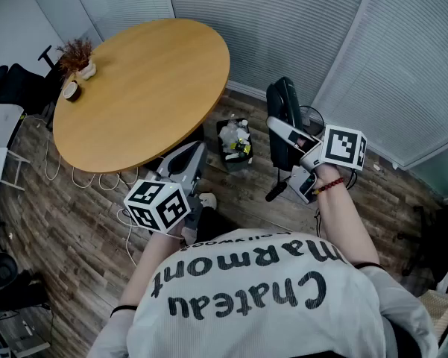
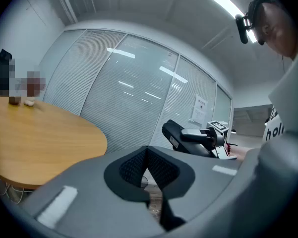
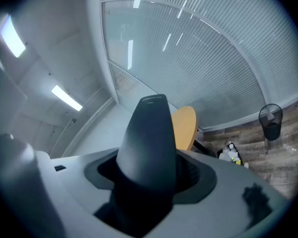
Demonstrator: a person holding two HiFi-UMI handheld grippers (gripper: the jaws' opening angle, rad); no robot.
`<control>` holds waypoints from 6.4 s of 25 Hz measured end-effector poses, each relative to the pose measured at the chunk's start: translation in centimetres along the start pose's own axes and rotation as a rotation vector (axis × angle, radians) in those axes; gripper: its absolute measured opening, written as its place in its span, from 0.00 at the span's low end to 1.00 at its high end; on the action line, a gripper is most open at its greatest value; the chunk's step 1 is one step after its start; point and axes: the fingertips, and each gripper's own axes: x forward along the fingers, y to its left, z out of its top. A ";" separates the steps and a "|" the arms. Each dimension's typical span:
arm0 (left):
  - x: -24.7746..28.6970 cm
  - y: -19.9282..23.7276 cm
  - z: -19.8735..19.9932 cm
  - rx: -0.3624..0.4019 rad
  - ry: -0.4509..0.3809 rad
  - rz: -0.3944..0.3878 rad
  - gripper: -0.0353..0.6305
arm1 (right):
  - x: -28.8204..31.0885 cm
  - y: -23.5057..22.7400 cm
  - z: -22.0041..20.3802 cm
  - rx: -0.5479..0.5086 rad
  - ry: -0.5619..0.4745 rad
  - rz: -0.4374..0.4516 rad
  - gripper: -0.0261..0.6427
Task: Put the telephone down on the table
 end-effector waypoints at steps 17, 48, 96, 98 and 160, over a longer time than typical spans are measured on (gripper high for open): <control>2.1 0.2 0.9 0.010 -0.028 0.020 0.06 | 0.3 -0.9 1.3 0.016 0.033 0.027 0.50; 29.0 22.8 11.9 -0.058 -0.001 0.050 0.06 | 26.7 -15.0 21.1 -0.052 0.256 -0.020 0.50; 38.2 33.9 9.3 -0.254 -0.116 0.478 0.06 | 47.7 -25.1 25.0 -0.015 0.778 0.231 0.50; 39.1 34.8 9.2 -0.269 -0.119 0.524 0.06 | 48.8 -26.1 25.3 -0.010 0.817 0.238 0.50; 34.8 40.2 9.3 -0.421 -0.242 0.914 0.06 | 59.3 -29.7 17.4 -0.757 1.106 0.102 0.50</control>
